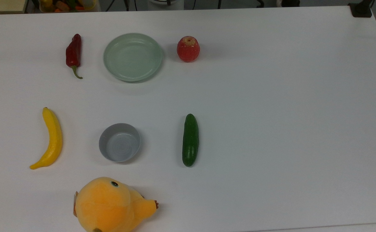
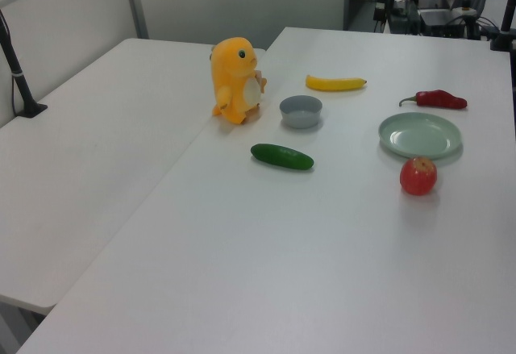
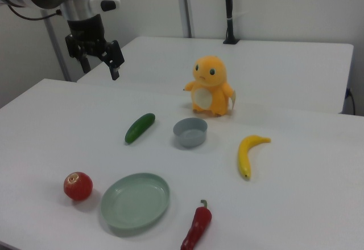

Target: Put the red apple in the bowl

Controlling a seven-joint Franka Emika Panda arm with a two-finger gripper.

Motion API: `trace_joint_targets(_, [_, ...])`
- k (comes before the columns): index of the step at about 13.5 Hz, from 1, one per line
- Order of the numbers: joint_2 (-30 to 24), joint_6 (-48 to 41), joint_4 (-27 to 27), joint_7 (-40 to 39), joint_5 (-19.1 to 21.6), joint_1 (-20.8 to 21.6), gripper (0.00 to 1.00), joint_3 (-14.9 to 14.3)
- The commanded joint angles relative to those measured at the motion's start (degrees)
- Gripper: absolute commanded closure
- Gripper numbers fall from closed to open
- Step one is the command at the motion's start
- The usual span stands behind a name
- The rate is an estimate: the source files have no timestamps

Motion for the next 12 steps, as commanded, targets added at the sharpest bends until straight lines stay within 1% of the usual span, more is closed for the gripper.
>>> trace_joint_targets(1, [-1.77, 1.61, -4.51, 0.35, -0.62, 0.44, 0.00, -0.12])
trace_joint_targets(4, [-1.86, 1.69, -5.93, -0.34, -0.62, 0.53, 0.00, -0.12])
trace_joint_targets(10, [-1.42, 1.87, -6.90, -0.52, -0.89, 0.35, 0.00, -0.12])
trace_joint_targets(12, [-1.42, 2.22, -9.18, -4.27, -2.99, 0.18, 0.00, -0.12])
